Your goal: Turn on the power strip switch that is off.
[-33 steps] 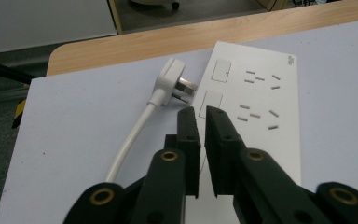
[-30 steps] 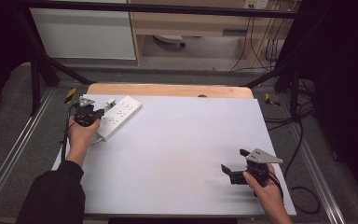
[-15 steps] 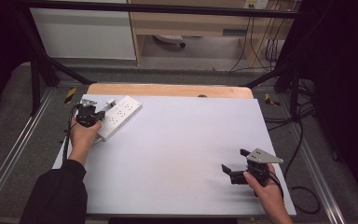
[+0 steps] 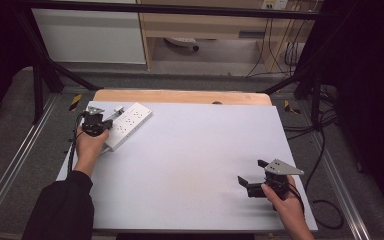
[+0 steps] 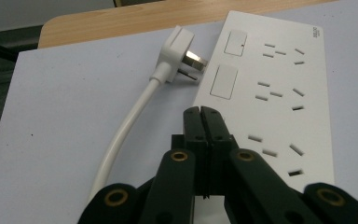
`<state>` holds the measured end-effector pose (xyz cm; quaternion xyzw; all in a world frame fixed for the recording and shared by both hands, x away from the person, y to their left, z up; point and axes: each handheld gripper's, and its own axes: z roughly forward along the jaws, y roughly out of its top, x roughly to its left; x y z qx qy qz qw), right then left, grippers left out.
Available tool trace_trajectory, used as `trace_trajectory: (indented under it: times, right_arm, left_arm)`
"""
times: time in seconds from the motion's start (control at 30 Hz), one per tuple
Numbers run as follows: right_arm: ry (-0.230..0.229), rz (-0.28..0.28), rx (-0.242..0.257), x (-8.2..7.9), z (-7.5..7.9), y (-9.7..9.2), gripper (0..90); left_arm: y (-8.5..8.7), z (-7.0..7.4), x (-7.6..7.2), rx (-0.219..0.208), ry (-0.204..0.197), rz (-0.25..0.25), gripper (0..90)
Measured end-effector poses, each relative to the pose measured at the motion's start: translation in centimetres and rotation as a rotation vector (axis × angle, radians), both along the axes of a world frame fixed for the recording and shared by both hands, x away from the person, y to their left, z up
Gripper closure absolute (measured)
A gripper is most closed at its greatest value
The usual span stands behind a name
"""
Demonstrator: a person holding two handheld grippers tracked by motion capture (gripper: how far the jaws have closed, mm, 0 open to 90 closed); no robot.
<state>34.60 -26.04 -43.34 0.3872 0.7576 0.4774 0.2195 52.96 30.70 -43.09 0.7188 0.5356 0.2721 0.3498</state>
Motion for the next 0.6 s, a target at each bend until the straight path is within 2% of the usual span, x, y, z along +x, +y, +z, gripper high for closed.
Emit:
trace_trajectory:
  times: [0.6]
  right_arm:
    - [0.001,0.002,-0.002,-0.03,-0.01,0.02,2.6]
  left_arm:
    - [-0.2,-0.08,0.09,0.002,0.001,-0.004,90.0]
